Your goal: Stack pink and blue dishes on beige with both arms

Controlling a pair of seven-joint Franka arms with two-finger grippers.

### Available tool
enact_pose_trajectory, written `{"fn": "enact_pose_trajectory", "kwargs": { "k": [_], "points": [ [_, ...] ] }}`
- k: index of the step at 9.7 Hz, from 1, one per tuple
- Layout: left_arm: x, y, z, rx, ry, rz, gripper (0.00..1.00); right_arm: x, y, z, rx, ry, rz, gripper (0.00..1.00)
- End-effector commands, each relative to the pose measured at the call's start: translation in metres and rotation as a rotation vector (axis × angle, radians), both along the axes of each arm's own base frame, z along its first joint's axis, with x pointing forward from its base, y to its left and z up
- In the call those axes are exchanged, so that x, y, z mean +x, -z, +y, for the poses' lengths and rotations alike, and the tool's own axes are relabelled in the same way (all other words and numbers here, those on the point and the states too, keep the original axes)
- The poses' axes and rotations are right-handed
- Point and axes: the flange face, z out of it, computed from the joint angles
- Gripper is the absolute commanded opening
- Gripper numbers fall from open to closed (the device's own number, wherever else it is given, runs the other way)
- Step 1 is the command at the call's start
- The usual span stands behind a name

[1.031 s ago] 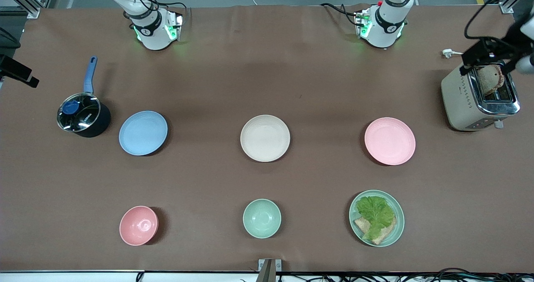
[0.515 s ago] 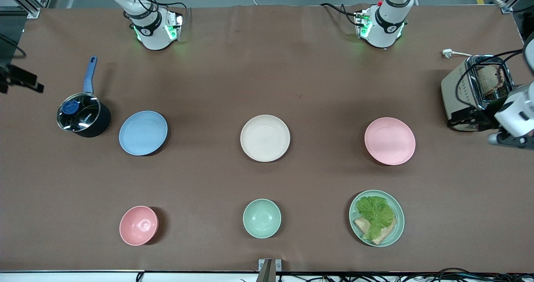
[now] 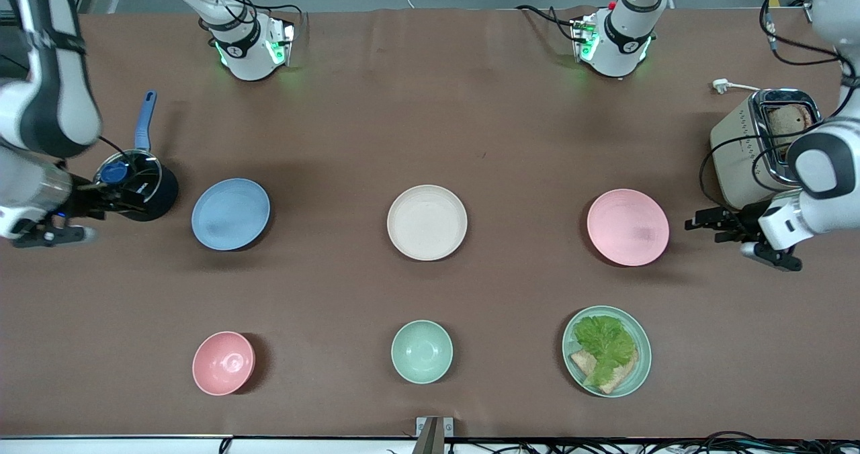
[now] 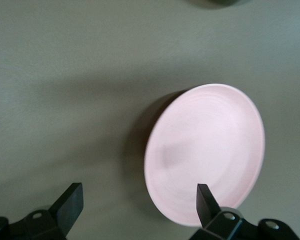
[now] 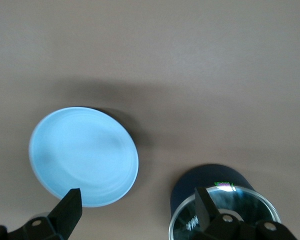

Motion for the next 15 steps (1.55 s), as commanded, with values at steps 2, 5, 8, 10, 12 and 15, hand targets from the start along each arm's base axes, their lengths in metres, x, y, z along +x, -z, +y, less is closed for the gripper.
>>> {"fn": "enact_pose_trajectory", "kwargs": {
  "k": [2, 5, 8, 10, 12, 15],
  "points": [
    [-0.004, 0.061, -0.004, -0.037, 0.028, 0.014, 0.75, -0.022, 0.090, -0.001, 0.011, -0.076, -0.005, 1.00],
    [-0.006, 0.077, -0.013, -0.054, 0.041, 0.034, 0.36, -0.027, 0.140, 0.006, 0.093, -0.064, 0.044, 1.00],
    [-0.007, 0.086, -0.019, -0.070, 0.037, 0.047, 0.11, -0.029, 0.152, 0.006, 0.139, -0.070, 0.039, 0.84],
    [-0.003, 0.082, -0.028, -0.072, 0.040, 0.046, 0.00, -0.030, 0.155, 0.006, 0.141, -0.068, 0.046, 0.60],
    [0.004, 0.051, -0.047, -0.086, 0.034, 0.052, 0.00, -0.032, 0.161, 0.006, 0.143, -0.064, 0.057, 0.48],
    [0.010, -0.024, -0.136, -0.074, -0.100, 0.140, 0.00, -0.033, 0.166, 0.003, 0.167, -0.024, 0.057, 0.10]
  ]
}}
